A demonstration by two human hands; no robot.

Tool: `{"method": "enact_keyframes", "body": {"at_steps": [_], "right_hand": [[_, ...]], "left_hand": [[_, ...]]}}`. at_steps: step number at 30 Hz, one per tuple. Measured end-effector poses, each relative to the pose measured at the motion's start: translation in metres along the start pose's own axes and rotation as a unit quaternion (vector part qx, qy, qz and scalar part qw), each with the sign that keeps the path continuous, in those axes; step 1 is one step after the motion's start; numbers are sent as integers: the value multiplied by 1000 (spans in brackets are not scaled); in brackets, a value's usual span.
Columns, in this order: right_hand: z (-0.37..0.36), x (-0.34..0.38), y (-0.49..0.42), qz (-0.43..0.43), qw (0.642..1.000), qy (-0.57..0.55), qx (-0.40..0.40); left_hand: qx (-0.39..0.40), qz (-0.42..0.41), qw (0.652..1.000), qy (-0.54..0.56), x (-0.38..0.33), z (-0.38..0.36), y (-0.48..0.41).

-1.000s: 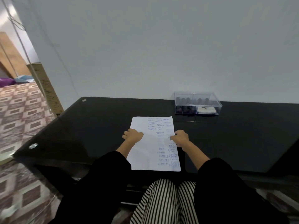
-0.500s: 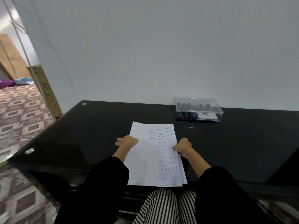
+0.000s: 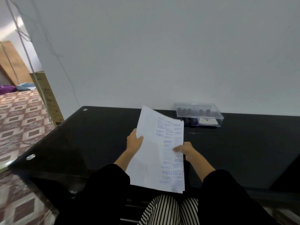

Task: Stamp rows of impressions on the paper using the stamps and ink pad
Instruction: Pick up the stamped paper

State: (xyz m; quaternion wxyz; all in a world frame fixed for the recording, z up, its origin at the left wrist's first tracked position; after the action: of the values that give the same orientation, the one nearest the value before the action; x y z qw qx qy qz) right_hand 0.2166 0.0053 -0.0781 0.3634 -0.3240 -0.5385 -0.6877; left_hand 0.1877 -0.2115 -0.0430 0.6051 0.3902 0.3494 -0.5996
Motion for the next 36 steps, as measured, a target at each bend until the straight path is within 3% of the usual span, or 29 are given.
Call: {"method": "enact_keyframes", "body": {"at_steps": [3,6,10,18,29,36], "right_hand": [[8,28,5,110,991,-72,-25],[14,68,25,253,960,-93,-71],[15,96,50,375,916,-92,-106],[12,52,31,306,948,5,-91],[13,68,28,315,944,8,-101],[16,47,20,268,960,23,-84]], "left_hand": [[-36,-114,992,35,-30,12,5],[-91,-206,971,82,-65,20,13],[-132,-253,952,109,-93,17,15],[-74,-199,974,77,-50,-6,11],[-81,-161,981,69,-57,2,-2],[-31,-111,992,60,-36,-5,1]]}}
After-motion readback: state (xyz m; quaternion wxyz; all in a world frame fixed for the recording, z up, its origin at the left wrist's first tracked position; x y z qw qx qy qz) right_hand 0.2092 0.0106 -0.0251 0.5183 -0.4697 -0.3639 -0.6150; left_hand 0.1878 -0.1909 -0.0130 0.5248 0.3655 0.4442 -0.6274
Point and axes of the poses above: each hand's wrist, its own y-axis away from the middle knuckle, its own z-axis out of the back of the hand, x = y × z, the point moved 5 cm from there along -y, towards the middle knuckle, and after that the axes turned 8 degrees about x, right-handed, at the moved point
